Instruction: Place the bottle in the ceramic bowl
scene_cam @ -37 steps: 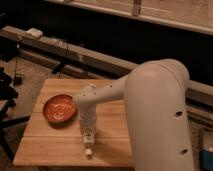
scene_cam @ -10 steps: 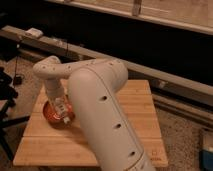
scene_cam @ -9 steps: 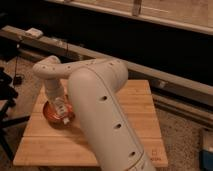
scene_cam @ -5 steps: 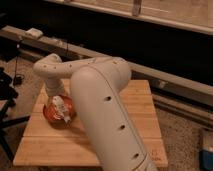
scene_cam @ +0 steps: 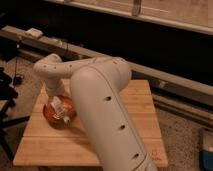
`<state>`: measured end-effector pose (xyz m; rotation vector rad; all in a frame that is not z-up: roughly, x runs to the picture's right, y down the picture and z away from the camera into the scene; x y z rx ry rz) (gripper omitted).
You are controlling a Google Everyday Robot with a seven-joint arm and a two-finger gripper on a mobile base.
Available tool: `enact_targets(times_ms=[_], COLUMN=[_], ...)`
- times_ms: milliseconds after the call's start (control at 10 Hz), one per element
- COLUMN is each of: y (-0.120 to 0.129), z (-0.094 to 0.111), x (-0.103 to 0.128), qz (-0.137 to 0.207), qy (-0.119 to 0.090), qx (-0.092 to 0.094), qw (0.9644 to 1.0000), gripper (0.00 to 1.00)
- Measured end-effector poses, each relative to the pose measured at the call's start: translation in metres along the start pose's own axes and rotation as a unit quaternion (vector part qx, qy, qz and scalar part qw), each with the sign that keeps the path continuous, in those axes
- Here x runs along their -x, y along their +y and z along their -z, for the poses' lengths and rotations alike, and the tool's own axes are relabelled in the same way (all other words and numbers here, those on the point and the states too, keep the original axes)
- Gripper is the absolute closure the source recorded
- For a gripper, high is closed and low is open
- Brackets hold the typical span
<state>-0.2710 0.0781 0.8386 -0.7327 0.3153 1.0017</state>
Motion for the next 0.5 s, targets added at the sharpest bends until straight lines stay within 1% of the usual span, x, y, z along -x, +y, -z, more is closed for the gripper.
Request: enact_targets(times_ms=[500], y=[0.0007], z=[-0.0001], x=[0.0001], qz=[0.001], qy=[0.0], qx=[0.0], qw=[1.0], gripper=[0.22])
